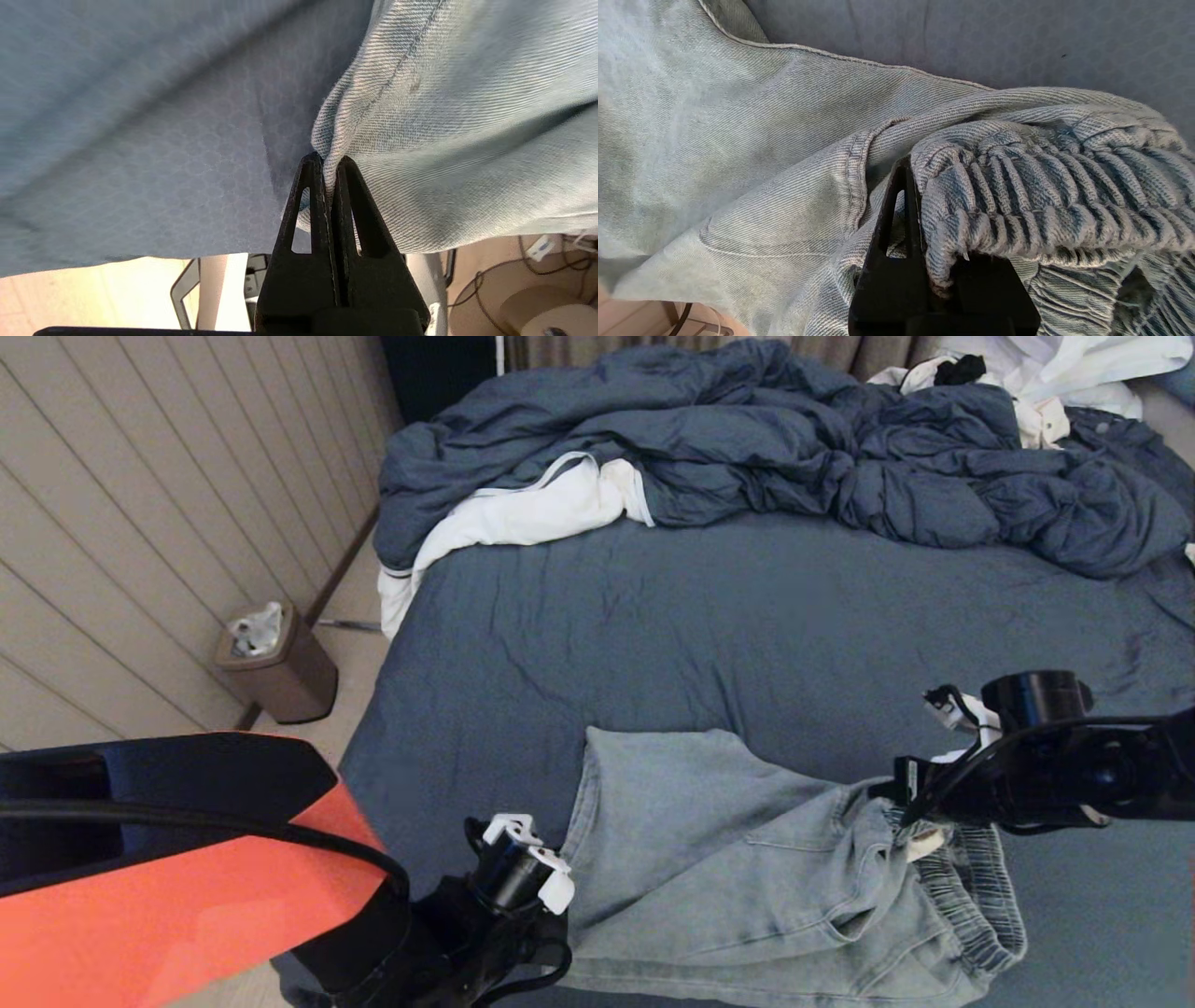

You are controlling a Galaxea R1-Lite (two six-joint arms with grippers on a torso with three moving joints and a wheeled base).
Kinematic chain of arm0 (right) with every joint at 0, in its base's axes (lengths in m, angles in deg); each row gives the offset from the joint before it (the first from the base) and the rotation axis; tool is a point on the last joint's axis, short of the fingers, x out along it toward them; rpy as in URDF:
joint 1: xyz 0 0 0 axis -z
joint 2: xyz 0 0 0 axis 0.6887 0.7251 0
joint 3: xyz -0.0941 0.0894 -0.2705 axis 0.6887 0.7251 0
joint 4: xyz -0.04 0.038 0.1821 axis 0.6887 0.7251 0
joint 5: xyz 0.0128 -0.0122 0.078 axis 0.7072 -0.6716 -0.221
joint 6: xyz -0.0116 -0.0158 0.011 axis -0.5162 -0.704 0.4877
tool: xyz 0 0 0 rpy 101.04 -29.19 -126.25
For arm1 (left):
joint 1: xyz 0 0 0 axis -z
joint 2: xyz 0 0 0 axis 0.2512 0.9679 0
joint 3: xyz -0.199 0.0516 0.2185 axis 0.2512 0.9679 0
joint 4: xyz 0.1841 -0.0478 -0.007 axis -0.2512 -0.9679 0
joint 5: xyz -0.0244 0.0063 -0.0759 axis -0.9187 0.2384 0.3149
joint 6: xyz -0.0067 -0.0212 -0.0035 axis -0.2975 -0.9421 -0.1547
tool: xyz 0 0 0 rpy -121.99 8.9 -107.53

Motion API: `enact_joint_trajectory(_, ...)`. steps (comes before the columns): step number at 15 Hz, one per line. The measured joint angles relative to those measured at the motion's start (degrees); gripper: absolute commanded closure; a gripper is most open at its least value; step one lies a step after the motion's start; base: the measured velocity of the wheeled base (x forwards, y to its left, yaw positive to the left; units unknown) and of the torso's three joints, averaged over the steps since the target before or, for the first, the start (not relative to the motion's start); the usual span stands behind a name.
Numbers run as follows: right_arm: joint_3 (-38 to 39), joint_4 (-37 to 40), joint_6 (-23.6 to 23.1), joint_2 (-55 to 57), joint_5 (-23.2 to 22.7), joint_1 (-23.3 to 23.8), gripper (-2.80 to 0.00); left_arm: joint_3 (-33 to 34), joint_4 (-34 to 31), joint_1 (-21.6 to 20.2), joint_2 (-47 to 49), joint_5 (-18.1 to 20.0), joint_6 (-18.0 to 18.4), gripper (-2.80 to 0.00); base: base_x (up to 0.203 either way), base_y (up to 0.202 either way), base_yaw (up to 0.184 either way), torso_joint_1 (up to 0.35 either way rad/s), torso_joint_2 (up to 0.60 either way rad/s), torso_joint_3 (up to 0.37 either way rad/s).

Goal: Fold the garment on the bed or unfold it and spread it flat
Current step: Unford the blue shorts

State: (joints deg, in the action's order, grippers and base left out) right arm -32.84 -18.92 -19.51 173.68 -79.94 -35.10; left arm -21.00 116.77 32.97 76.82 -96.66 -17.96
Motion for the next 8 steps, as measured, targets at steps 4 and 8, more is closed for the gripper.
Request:
enact_joint_trajectory(4, -0.3, 0.1, 0.3, -1.5, 0.0, 0.1, 0.00, -0.2, -0.4, -0.2, -5.0, 0.0, 0.3, 0.00, 0.000, 0.000, 0.000, 0.000, 0.00, 0.000)
enact_joint_trajectory(8, -4.5, 0.4, 0.4, -3.7, 0.3, 0.1, 0.00, -8.0, -2.3, -2.9, -10.1, -0.2, 1.7, 0.00, 0.000, 0.000, 0.000, 0.000, 0.00, 0.000)
